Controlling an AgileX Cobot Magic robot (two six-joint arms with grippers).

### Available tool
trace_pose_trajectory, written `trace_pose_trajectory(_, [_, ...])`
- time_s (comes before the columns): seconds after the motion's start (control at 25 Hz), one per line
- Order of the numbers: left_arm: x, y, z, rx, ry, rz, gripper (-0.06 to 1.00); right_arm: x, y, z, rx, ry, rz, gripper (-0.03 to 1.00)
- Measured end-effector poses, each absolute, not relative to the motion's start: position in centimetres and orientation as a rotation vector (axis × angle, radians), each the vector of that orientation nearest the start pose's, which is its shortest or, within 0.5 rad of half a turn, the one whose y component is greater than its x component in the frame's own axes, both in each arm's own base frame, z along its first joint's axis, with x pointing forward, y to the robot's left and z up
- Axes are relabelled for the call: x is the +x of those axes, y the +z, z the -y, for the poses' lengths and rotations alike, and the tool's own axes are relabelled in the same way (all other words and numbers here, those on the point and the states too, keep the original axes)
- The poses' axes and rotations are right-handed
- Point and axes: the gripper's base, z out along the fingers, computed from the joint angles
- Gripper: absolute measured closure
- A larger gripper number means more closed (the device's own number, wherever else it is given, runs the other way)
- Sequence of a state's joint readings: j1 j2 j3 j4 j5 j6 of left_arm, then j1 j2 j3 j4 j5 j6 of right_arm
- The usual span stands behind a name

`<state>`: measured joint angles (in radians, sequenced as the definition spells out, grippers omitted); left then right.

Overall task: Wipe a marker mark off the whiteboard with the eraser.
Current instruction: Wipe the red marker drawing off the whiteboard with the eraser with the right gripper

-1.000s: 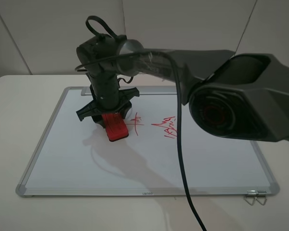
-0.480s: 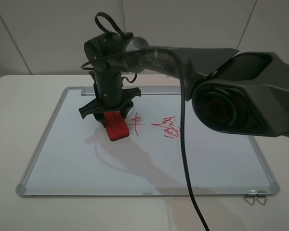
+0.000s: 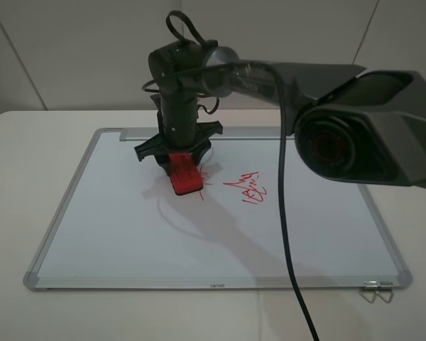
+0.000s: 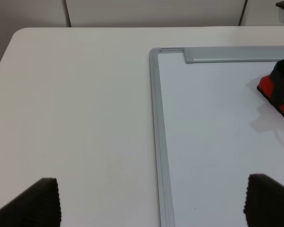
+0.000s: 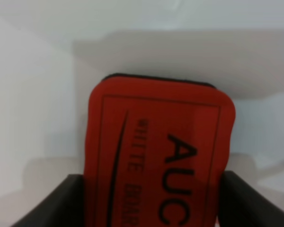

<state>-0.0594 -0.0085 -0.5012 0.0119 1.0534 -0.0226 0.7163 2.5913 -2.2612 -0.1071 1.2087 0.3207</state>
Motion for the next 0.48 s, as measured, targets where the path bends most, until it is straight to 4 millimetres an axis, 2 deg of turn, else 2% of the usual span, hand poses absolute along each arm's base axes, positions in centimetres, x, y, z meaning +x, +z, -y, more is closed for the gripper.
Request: trace_pose_trajectory(0.48, [-0.6,27.8,-0.1,0.037,-0.038,-2.027,0.17,43.3,10.9,-29.0,-0.552,-0.038,-2.942,0.47])
